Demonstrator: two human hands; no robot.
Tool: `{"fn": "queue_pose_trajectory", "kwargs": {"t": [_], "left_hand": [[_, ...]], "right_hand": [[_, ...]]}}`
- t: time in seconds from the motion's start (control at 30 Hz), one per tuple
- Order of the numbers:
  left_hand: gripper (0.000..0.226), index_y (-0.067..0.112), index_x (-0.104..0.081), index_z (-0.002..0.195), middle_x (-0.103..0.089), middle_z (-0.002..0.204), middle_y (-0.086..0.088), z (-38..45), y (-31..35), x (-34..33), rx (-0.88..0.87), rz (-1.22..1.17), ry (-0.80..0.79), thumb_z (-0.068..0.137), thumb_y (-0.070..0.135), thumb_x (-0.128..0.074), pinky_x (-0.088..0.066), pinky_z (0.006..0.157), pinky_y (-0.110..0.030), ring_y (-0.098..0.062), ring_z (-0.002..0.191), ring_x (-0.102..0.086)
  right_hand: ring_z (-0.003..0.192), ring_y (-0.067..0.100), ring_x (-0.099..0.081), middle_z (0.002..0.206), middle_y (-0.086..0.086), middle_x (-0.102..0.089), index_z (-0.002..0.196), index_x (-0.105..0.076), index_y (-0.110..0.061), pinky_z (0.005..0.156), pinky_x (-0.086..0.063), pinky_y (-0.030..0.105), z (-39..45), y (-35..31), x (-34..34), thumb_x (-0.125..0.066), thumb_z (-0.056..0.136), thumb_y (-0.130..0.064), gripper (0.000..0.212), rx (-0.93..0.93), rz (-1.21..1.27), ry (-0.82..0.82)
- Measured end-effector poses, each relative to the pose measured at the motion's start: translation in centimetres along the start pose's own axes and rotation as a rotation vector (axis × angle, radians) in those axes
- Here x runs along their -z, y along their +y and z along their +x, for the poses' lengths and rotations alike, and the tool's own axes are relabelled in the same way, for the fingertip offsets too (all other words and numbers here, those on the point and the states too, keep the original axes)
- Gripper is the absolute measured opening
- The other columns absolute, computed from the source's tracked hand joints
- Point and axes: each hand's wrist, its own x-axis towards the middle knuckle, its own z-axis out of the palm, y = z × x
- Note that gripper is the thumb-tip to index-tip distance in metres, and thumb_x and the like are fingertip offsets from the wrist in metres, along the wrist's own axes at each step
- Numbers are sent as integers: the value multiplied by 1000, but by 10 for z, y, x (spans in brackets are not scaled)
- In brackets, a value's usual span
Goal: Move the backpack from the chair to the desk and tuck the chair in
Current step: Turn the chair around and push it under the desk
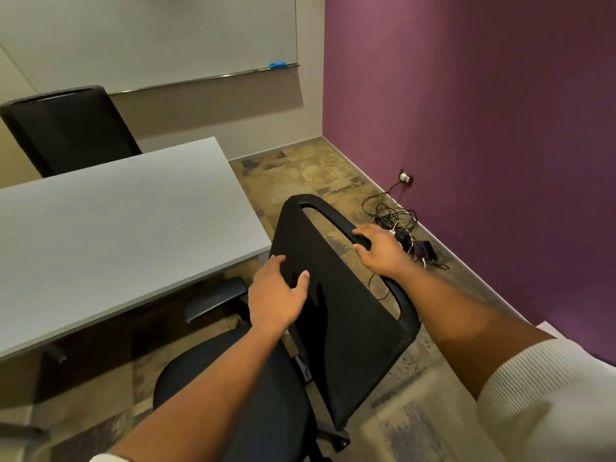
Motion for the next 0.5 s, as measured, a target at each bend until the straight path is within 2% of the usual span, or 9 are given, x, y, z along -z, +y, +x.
{"fn": "queue_pose_trajectory", "kwargs": {"t": [0.13,0.2,0.27,0.4,0.5], "left_hand": [[69,28,-46,150,-52,154,3,11,9,-5,-20,1,1,91,63,-58,-48,107,-43,-22,139,-50],[70,28,-46,150,-51,154,3,17,14,-9,-12,-4,15,91,64,-58,-48,107,-44,-22,139,-50],[71,28,-46,149,-52,153,3,19,19,-13,-7,-5,28,90,65,-58,-49,107,-44,-21,137,-52],[75,26,-46,150,-53,152,3,31,32,-25,52,-31,71,89,69,-54,-47,108,-44,-21,138,-51],[78,26,-46,150,-53,152,3,42,49,-38,115,-39,136,88,74,-50,-46,107,-41,-20,138,-51]], "right_hand": [[129,28,-49,135,17,-56,130,-60,-1,102,-26,17,3,1,5,-65,93,-12,39,11,-29,-20],[122,26,-52,129,13,-58,126,-63,-4,100,-34,23,11,2,6,-68,91,-15,37,18,-41,-35],[113,23,-54,119,6,-57,120,-66,-8,95,-40,27,21,4,8,-70,89,-20,33,31,-41,-48],[96,14,-52,111,2,-59,108,-71,-16,84,-39,25,59,11,9,-73,88,-28,24,87,-17,-102],[92,12,-56,97,-2,-65,89,-71,-19,81,-44,28,88,15,6,-73,86,-27,9,177,48,-135]]}}
